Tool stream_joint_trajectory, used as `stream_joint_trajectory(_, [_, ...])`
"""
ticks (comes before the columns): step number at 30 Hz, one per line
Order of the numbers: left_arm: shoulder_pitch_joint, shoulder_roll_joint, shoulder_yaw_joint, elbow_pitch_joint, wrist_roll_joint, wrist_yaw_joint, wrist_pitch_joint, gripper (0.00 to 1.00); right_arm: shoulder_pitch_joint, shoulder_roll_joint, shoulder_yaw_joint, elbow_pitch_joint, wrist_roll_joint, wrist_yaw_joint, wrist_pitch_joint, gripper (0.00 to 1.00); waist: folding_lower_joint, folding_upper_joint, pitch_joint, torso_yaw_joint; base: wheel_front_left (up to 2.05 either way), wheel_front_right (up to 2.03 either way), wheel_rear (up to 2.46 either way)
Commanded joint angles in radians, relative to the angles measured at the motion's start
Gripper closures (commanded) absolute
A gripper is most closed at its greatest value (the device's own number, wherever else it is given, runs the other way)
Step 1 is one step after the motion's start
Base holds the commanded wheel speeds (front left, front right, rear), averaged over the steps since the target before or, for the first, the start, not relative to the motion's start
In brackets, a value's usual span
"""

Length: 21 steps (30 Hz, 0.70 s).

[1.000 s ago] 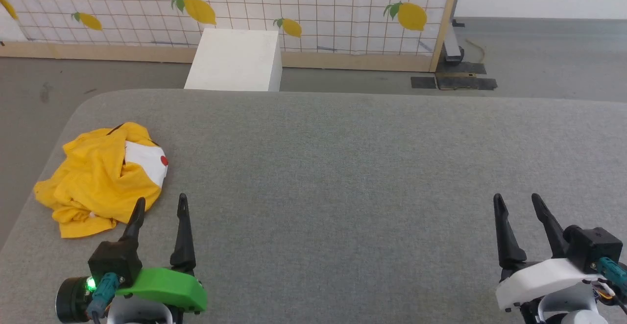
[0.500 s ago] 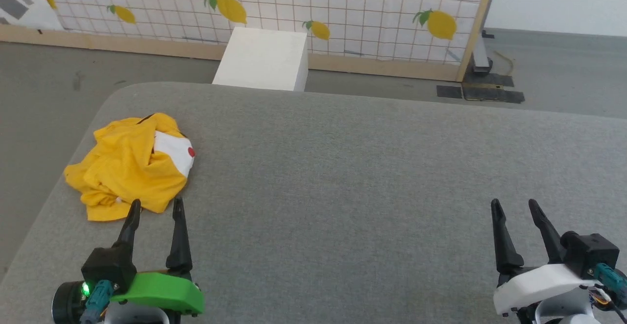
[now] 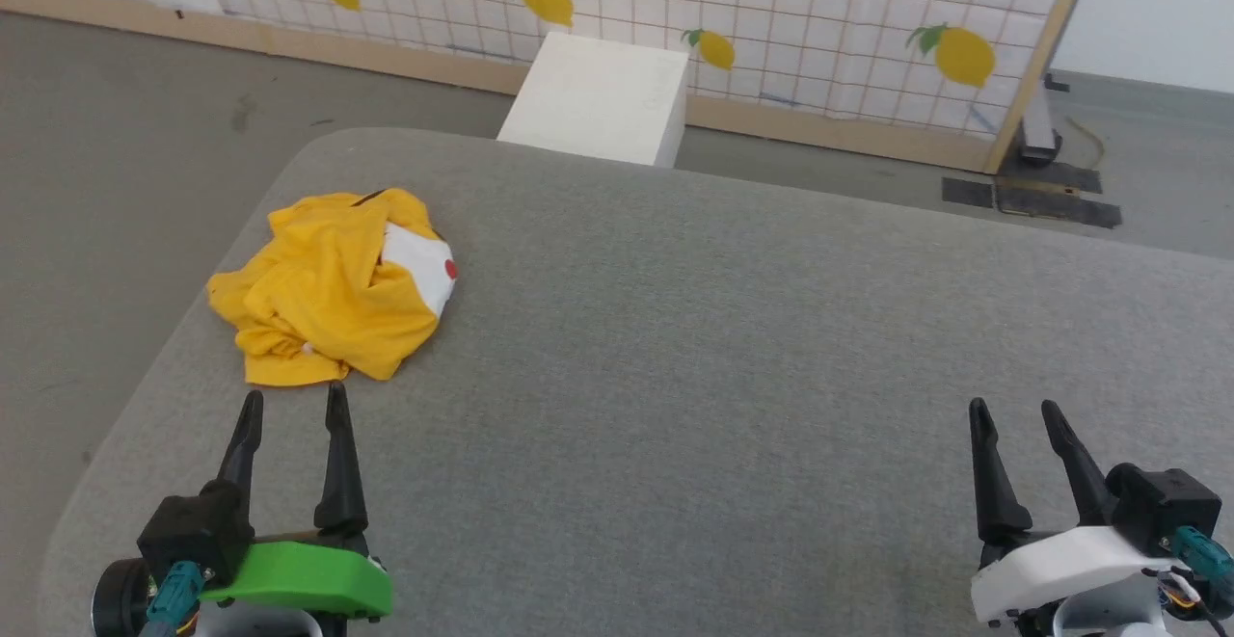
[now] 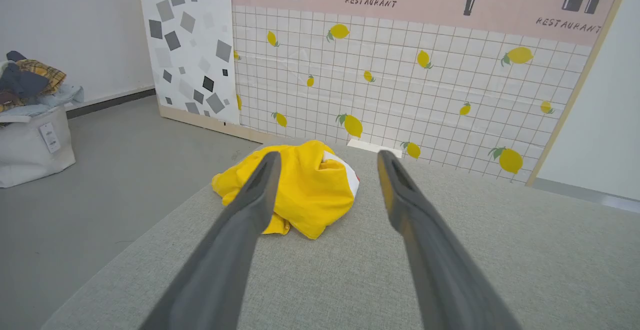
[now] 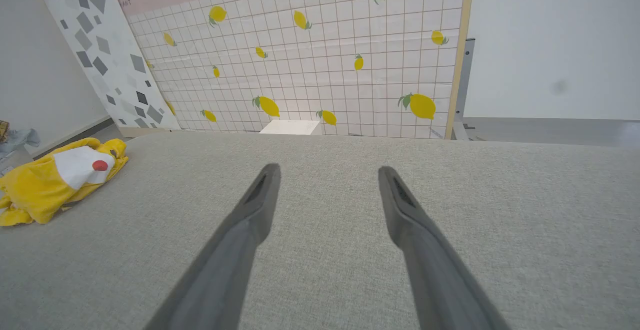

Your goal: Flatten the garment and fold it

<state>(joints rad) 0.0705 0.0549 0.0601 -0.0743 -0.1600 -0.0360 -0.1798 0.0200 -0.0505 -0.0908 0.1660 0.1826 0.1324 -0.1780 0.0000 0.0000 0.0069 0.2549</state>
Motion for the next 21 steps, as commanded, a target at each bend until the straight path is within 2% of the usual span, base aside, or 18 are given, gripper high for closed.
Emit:
stream_joint_trajectory(1, [0.005,-0.003,0.006,-0.005,-0.009,-0.007,-0.012,0.0,-0.009,0.0,0.002,0.008,0.01,-0.001,-0.013,0.0,0.0,0.0,0.008,0.033,0.0,0.0,0.0])
stream_joint_trajectory(11, [0.014,-0.004,0.014,-0.009,-0.032,-0.01,-0.033,0.0,-0.019,0.0,0.019,0.038,0.027,-0.001,-0.034,0.0,0.0,0.0,0.01,0.109,0.0,0.0,0.0])
stream_joint_trajectory(21, [0.019,-0.004,0.027,-0.033,-0.065,-0.014,-0.053,0.0,-0.019,0.0,0.013,0.057,0.035,-0.001,-0.055,0.0,0.0,0.0,0.014,0.131,0.0,0.0,0.0])
